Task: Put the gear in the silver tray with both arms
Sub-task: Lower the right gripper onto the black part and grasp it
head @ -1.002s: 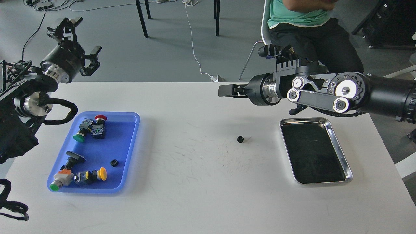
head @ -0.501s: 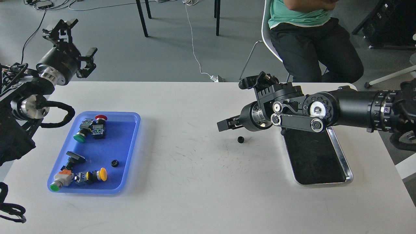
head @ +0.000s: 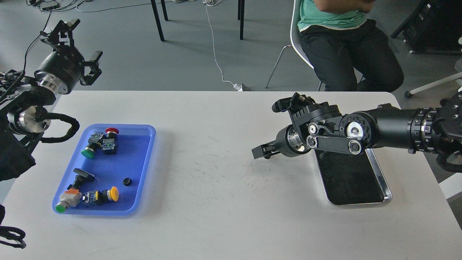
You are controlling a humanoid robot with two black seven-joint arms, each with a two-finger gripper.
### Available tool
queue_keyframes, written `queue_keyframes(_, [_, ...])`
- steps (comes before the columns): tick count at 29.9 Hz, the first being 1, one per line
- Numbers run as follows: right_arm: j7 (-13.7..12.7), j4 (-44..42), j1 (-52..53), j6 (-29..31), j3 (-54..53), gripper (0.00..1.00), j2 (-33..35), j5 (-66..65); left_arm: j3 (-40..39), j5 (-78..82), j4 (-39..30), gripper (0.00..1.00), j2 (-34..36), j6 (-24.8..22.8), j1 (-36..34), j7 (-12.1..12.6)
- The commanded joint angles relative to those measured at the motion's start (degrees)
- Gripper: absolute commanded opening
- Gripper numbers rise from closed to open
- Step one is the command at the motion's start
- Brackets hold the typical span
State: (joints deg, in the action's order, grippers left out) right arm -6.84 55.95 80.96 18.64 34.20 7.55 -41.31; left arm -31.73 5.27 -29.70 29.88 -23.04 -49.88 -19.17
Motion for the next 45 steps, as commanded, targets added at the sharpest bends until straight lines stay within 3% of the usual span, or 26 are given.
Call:
queue_keyframes(1, [-0.1, -1.36, -0.37, 0.34, 0.08, 0.84, -0.26, 0.0, 0.0, 0.0, 0.0, 0.98, 0.0, 0.01, -0.04, -0.43])
queue_keyframes(16, [-0.1, -4.44, -0.89, 0.87, 1.83, 0.8, -6.93, 0.09, 0.0, 0.0, 0.0, 0.98, 0.35, -0.16, 0.4, -1.13])
queue_keyframes(40, [-0.19, -5.76, -0.89, 2.89, 1.93, 0.79, -7.02, 0.09, 0.0, 0.0, 0.0, 0.98, 0.79, -0.43, 0.84, -1.39])
queue_keyframes(45, [-0.1, -5.76, -0.89, 2.89, 2.1, 0.73, -6.85, -0.09, 0.0, 0.0, 0.0, 0.98, 0.88, -0.43, 0.84, -1.39])
